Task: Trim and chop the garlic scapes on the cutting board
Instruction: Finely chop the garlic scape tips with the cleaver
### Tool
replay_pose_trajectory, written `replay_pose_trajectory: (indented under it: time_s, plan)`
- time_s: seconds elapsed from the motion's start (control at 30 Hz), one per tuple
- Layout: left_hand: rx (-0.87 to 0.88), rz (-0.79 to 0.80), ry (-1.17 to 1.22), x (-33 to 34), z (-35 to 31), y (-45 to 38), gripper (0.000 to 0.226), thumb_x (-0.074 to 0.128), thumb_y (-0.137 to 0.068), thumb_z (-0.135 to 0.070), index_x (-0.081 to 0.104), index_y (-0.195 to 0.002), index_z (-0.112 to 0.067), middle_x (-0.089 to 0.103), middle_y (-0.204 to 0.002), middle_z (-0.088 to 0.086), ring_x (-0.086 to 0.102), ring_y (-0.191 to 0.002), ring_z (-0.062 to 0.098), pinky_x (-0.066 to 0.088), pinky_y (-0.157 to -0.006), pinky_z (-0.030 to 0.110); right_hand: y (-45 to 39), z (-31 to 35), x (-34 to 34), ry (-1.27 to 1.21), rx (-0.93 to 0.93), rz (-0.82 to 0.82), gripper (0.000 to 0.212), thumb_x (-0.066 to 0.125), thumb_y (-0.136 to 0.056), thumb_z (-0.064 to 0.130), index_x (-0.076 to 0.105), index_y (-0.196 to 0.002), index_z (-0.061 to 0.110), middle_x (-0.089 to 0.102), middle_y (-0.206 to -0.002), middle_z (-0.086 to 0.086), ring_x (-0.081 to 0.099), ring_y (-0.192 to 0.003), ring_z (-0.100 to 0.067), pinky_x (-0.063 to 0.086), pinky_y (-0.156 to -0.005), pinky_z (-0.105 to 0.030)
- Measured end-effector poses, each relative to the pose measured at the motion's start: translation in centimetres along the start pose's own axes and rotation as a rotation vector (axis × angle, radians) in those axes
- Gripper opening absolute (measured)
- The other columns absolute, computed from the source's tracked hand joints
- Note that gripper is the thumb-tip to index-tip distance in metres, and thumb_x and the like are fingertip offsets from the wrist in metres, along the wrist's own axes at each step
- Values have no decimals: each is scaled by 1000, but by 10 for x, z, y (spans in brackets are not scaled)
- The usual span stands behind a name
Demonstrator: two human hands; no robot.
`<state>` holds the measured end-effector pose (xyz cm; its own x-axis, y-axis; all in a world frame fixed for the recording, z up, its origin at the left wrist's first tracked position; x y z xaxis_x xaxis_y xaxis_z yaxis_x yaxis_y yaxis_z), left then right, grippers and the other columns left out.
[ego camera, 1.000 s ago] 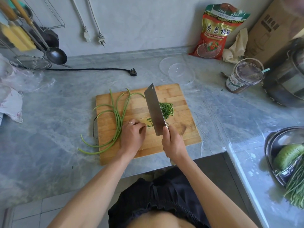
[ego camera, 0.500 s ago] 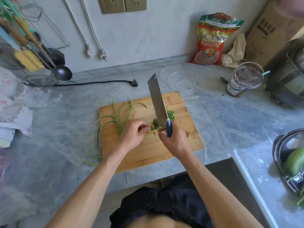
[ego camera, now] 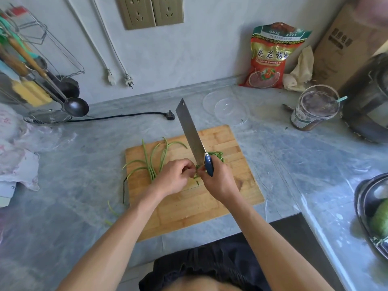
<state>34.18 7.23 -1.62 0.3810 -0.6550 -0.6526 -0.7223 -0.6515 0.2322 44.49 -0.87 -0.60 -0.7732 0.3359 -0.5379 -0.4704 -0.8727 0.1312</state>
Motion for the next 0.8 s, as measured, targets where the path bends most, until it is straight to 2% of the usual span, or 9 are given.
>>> replay_pose_trajectory:
  time_s: [0.13, 0.23, 0.37, 0.43, 0.53, 0.6, 0.67, 0.73, 0.8]
  plan:
    - [-54, 43, -17, 11, 4, -13, 15, 53, -98, -19, 61, -86, -23, 66, -84, -5, 60, -79, 18, 45, -67, 34, -7, -8, -3, 39, 38, -31, 16, 61, -90, 12, 48, -83, 17, 58, -72, 2, 49, -58, -11, 36, -49, -21]
    - [-76, 85, -56, 20, 3, -21, 12, 52, -98, -18, 61, -92, -17, 67, -89, 2, 61, -82, 23, 44, -66, 34, -10, -13, -4, 92, 49, -43, 19, 60, -91, 9, 45, -82, 17, 46, -65, 6, 42, -54, -8, 36, -49, -17]
    - [-70, 111, -98, 26, -3, -30, 13, 50, -96, -10, 63, -100, -9, 69, -99, 8, 64, -89, 26, 51, -72, 39, -12, -17, -7, 161, 56, -71, 14, 58, -91, 8, 46, -92, 14, 45, -67, 7, 43, -56, -7, 28, -44, -18]
    - [-63, 121, -91, 28, -6, -34, 14, 50, -97, -8, 63, -101, -8, 69, -100, 7, 64, -89, 25, 49, -70, 36, -13, -18, -10, 166, 59, -84, 17, 58, -91, 7, 44, -92, 16, 46, -68, 6, 45, -57, -7, 27, -44, -17]
    - [-53, 159, -98, 33, -8, -38, 12, 50, -98, -9, 62, -97, -12, 65, -92, -1, 60, -83, 20, 41, -59, 23, -12, -21, -9, 194, 70, -89, 15, 53, -90, 3, 43, -91, 15, 48, -69, 3, 48, -58, -16, 33, -43, -26]
    - [-50, 180, -80, 37, -4, -38, 13, 50, -98, -10, 59, -90, -13, 61, -84, -4, 58, -80, 19, 36, -57, 22, -12, -28, -13, 214, 75, -107, 14, 49, -89, 0, 44, -90, 13, 47, -67, 3, 47, -58, -18, 35, -44, -32]
    - [-68, 164, -9, 37, 6, -35, 13, 53, -99, -15, 62, -90, -13, 62, -85, -7, 58, -80, 15, 37, -60, 22, -14, -36, -24, 226, 74, -132, 7, 51, -91, 2, 47, -90, 8, 50, -67, -1, 48, -59, -20, 39, -48, -36]
    - [-90, 109, 44, 31, 19, -32, 11, 58, -99, -21, 69, -97, -17, 67, -95, -9, 60, -86, 7, 41, -65, 15, -16, -45, -36, 207, 97, -150, 5, 56, -93, 8, 53, -95, 6, 59, -73, -6, 53, -64, -20, 45, -55, -39]
    - [-86, 44, 48, 27, 28, -32, 13, 62, -97, -24, 74, -100, -20, 72, -103, -9, 62, -92, 5, 43, -72, 15, -18, -50, -44, 184, 110, -155, 9, 59, -94, 15, 56, -98, 7, 63, -78, -6, 55, -64, -16, 47, -57, -35]
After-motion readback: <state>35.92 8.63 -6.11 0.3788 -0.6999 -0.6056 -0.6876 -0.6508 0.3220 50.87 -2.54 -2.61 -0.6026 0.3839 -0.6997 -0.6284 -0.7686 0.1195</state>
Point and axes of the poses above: each hand's wrist, its own y-axis away from the middle knuckle, its own x-axis out of the palm, z = x × y, the point moved 10 cm from there along -y, towards the middle knuckle
